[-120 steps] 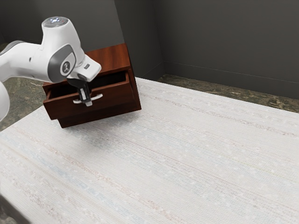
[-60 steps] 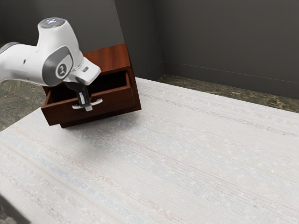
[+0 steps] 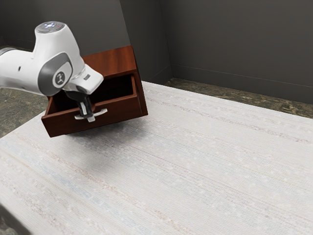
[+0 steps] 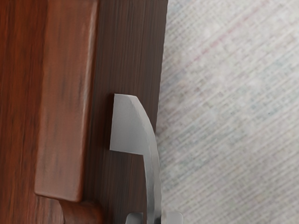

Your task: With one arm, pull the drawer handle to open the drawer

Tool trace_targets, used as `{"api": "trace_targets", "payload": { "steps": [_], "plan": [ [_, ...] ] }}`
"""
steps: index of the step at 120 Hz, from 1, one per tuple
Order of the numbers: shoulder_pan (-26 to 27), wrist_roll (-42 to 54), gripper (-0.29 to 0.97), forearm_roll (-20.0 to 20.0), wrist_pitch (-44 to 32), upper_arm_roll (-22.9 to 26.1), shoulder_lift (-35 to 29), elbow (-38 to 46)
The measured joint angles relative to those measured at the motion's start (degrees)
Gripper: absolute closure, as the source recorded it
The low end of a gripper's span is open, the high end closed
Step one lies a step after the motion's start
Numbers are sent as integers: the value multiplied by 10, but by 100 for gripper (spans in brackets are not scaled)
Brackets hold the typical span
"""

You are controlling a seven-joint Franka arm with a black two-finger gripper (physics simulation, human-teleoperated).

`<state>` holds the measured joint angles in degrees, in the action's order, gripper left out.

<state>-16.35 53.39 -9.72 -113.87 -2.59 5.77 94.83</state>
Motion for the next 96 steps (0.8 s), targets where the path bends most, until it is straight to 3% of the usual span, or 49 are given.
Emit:
{"api": "trace_targets", "payload": {
  "steps": [53,82,96],
  "plan": [
    [-3,-14,79,-1,-12,13,-41,53],
    [-31,-23,79,-1,-19,34,-55,69],
    [-13,-25,79,0,-19,17,-60,74]
  ]
}}
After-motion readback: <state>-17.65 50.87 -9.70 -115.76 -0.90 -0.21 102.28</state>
